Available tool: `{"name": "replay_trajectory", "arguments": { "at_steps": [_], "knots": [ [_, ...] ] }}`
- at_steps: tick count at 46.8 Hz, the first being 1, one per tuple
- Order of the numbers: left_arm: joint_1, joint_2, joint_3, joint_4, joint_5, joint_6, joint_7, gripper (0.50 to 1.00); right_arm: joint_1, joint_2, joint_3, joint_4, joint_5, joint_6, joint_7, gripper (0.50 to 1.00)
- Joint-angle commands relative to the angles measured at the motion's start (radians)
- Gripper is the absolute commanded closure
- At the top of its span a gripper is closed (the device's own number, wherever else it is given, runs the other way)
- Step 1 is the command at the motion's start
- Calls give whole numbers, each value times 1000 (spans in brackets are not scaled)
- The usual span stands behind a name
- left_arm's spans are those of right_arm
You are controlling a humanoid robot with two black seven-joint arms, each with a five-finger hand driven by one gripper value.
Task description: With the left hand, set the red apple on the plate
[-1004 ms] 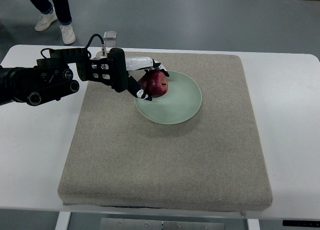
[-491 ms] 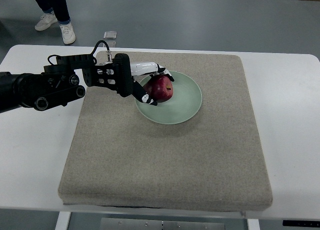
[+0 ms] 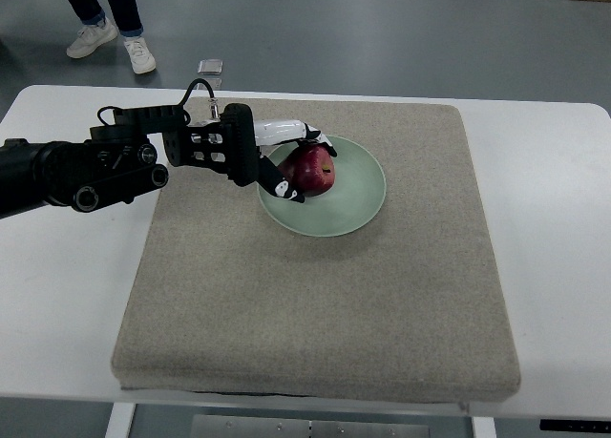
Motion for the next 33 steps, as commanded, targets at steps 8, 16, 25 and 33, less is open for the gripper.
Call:
{"name": "replay_trajectory", "arguments": {
  "at_steps": [8,16,25,33],
  "knots": [
    [1,-1,1,0,1,0,0,544,0,0,0,0,0,0,0,570],
    [0,-1,0,0,0,0,0,542,0,0,0,0,0,0,0,570],
    [0,-1,-55,12,-2,0,0,540,0,0,2,0,0,0,0,568],
    [-2,2,-129,28,-5,0,0,540,0,0,0,0,0,-1,0,570]
  ]
}}
